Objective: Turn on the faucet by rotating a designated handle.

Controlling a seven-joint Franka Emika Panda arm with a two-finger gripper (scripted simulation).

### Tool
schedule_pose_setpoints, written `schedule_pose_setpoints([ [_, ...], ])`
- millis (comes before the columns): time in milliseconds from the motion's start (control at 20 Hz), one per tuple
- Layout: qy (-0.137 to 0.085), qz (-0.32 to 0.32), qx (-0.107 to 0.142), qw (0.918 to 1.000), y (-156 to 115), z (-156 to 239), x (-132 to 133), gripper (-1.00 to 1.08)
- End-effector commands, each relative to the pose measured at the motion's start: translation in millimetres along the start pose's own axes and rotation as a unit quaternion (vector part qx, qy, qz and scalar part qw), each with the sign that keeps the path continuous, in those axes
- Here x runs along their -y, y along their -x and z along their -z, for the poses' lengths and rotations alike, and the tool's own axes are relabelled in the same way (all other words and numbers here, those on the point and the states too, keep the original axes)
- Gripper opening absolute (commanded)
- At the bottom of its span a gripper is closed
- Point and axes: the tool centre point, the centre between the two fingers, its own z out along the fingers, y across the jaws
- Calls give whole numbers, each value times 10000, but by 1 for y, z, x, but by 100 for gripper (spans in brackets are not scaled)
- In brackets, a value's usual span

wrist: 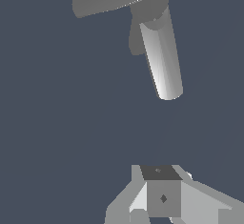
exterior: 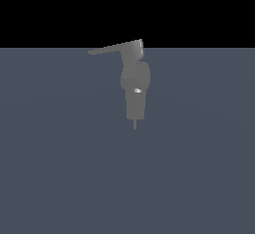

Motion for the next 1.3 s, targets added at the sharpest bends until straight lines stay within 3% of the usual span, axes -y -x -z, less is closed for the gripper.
schedule_pose_setpoints([
  [0, 17, -269, 22, 9996, -6, -5, 11, -100],
  [650, 118, -1631, 136, 9864, -48, -34, 61, -100],
  [1250, 216, -2873, 235, 9573, -98, -62, 93, -100],
])
